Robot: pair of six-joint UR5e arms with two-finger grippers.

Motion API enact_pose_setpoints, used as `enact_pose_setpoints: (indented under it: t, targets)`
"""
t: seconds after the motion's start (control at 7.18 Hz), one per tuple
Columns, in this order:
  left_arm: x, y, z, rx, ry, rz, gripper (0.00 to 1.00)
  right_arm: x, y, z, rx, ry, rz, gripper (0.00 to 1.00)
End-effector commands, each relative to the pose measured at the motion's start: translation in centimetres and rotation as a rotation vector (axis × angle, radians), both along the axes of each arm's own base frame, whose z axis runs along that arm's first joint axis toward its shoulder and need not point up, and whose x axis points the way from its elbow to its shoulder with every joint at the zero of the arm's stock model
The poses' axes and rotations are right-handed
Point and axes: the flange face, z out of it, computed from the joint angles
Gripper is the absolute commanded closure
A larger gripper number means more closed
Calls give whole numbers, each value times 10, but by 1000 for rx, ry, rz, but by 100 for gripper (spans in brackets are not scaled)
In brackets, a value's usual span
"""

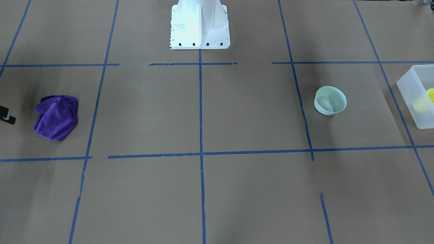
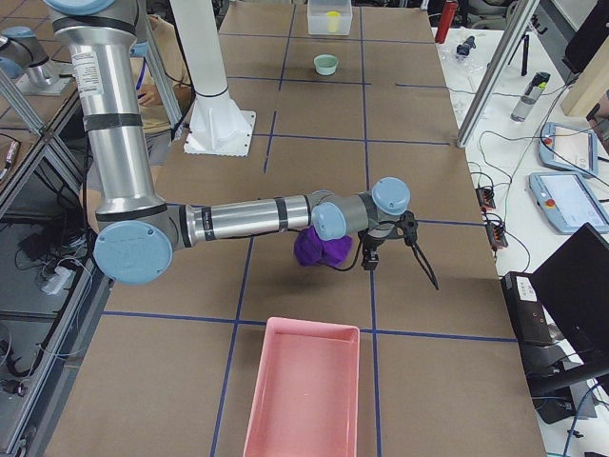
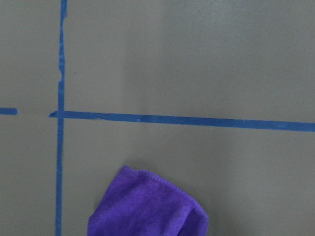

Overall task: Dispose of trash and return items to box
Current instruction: 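Lower the right gripper onto the purple cloth and pinch it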

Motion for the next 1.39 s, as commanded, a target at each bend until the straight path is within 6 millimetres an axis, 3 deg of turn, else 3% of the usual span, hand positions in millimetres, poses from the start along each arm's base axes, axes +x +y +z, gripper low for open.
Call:
enact_pose_setpoints:
  t: [0.0, 0.14, 0.28, 0.42, 0.56, 0.7, 1.11, 1.25]
  targets:
    - [12, -4, -37, 34, 49, -32, 0, -79, 45, -21, -168, -84, 144, 0]
    - [20, -7, -39, 20, 59, -34, 0, -88, 55, -24, -249, -87, 177, 0]
    - [29, -10, -43, 25, 73, -51, 0, -94, 76, -11, -265, -57, 168, 1]
    - [39, -11, -47, 25, 86, -62, 0, -107, 80, -9, -259, -32, 179, 16]
    - [49, -13, -49, 20, 92, -49, 0, -111, 80, -4, -268, -6, 220, 68]
    - [75, -15, -49, 23, 91, 3, 0, -110, 82, -2, -269, -6, 219, 100]
    - [147, -17, -58, 87, 119, 121, 0, -86, 109, 21, -252, -15, 211, 100]
    - [184, -13, -68, 43, 164, 118, 0, -57, 102, 9, -246, -45, 259, 100]
